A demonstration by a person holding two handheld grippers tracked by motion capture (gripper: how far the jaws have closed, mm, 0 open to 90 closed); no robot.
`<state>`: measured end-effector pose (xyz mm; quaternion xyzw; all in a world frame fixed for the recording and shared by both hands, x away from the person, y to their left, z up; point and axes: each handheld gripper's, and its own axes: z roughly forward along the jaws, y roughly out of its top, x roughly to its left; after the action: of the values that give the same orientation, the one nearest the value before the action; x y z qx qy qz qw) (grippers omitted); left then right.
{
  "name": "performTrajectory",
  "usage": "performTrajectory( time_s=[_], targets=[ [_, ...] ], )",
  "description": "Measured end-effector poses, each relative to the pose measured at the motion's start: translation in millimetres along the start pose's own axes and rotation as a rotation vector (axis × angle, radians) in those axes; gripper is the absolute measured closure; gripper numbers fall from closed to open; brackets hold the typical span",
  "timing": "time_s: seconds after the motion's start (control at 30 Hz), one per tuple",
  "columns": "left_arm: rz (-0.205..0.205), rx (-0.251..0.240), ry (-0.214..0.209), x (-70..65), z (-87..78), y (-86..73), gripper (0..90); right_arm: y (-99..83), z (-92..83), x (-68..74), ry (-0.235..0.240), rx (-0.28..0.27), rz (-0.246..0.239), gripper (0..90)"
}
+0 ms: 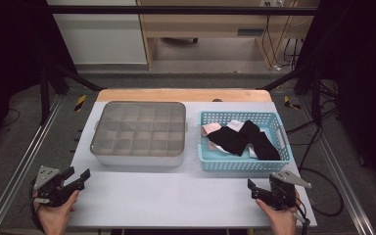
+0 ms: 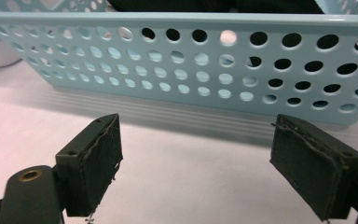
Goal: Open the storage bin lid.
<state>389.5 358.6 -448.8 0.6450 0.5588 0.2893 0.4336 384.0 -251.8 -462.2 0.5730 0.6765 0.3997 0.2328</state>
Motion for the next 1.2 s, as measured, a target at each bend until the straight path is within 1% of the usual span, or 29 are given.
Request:
performTrajectory(
  time_s=[0.07,0.17,0.23,0.27,0.33,0.37,0.4,0.43,0.47,0.5,0.53,0.57,0.6,0.67,0.73,0.77,0.8,0.83,0.9,0.93,0.97,1.0,1.07,1.1,1.13,1.17,1.2],
  targets=[
    [-0.017,0.006,-0.009,0.1,-0.4,0.9,36.8,-0.2,-0.8,1.1,0.0,-0.004,-0.007,16.9],
    [-0.025,0.01,-0.019,0.0,-1.0,2.5,36.8,-0.4,-2.8,3.9,0.008,-0.01,-0.012,17.8],
    [-0.024,0.01,-0.019,-0.2,-1.2,3.5,36.8,-0.3,-3.6,5.2,0.014,-0.018,-0.011,18.4],
    [-0.014,0.013,-0.019,-0.9,-1.5,5.9,36.7,0.4,-5.3,7.7,0.024,-0.031,-0.012,19.5],
    [-0.013,0.009,-0.019,-1.4,-1.2,7.0,35.6,1.5,-6.9,11.1,0.027,-0.048,-0.015,19.9],
    [-0.008,0.012,-0.022,-1.2,-1.0,8.5,35.6,1.5,-6.9,11.1,0.027,-0.048,-0.015,19.9],
    [-0.013,0.009,-0.029,-0.5,-0.5,11.8,34.9,4.5,-9.1,14.3,0.026,-0.056,-0.027,20.2],
    [-0.013,0.009,-0.029,-0.5,-0.5,11.8,34.5,4.5,-9.1,14.3,0.026,-0.056,-0.027,20.2],
    [-0.021,0.003,-0.041,1.0,-0.4,16.2,34.2,8.9,-11.6,16.9,0.026,-0.076,-0.027,20.6],
    [-0.021,0.001,-0.042,1.1,-0.2,18.6,34.0,11.6,-12.8,18.6,0.039,-0.083,-0.026,21.0],
    [-0.021,0.001,-0.042,1.1,-0.2,18.6,33.9,11.6,-12.8,18.6,0.039,-0.083,-0.026,21.0],
    [-0.019,-0.001,-0.04,0.8,0.1,20.8,33.9,14.3,-13.5,20.3,0.042,-0.084,-0.038,21.1],
    [-0.012,-0.001,-0.045,-0.3,0.2,25.3,33.5,19.7,-15.1,25.0,0.045,-0.089,-0.056,21.1],
    [-0.005,-0.004,-0.045,-0.9,0.2,28.2,33.5,22.6,-15.9,27.5,0.05,-0.092,-0.061,21.1],
    [-0.006,-0.007,-0.054,-1.5,-0.1,35.2,32.7,32.6,-17.4,35.0,0.064,-0.109,-0.083,21.0],
    [-0.004,-0.01,-0.055,-1.6,-0.2,37.7,32.5,36.3,-18.3,37.9,0.072,-0.117,-0.083,20.9],
    [-0.004,-0.01,-0.055,-1.6,-0.2,37.7,32.3,36.3,-18.3,37.9,0.072,-0.117,-0.083,20.9],
    [-0.002,-0.016,-0.055,-1.5,-0.3,42.8,32.1,44.0,-19.4,43.4,0.089,-0.135,-0.089,20.8],
    [0.0,-0.019,-0.053,-1.3,-0.6,45.4,31.9,52.0,-18.7,49.4,0.102,-0.144,-0.096,20.3],
    [0.0,-0.026,-0.049,-0.6,-0.8,50.6,31.5,55.6,-17.8,52.3,0.107,-0.148,-0.105,20.3],
    [0.0,-0.026,-0.049,-0.6,-0.8,50.6,31.1,55.6,-17.8,52.3,0.107,-0.148,-0.105,20.3],
    [0.0,-0.027,-0.047,0.1,-1.2,53.6,31.1,59.0,-16.5,55.4,0.111,-0.153,-0.113,20.3],
    [-0.003,-0.038,-0.049,0.9,-1.8,59.3,30.4,67.8,-13.0,65.7,0.128,-0.161,-0.129,20.4],
    [-0.003,-0.038,-0.049,0.9,-1.8,59.3,30.3,67.8,-13.0,65.7,0.128,-0.161,-0.129,20.4],
    [-0.005,-0.042,-0.051,1.1,-1.9,61.3,30.2,72.5,-10.5,72.2,0.146,-0.166,-0.135,20.7],
    [-0.007,-0.046,-0.053,1.3,-1.7,63.1,30.2,72.5,-10.5,72.2,0.146,-0.166,-0.135,20.7],
    [-0.008,-0.052,-0.05,1.1,-0.1,66.8,30.1,77.0,-7.6,78.0,0.159,-0.168,-0.143,20.9]
  ],
)
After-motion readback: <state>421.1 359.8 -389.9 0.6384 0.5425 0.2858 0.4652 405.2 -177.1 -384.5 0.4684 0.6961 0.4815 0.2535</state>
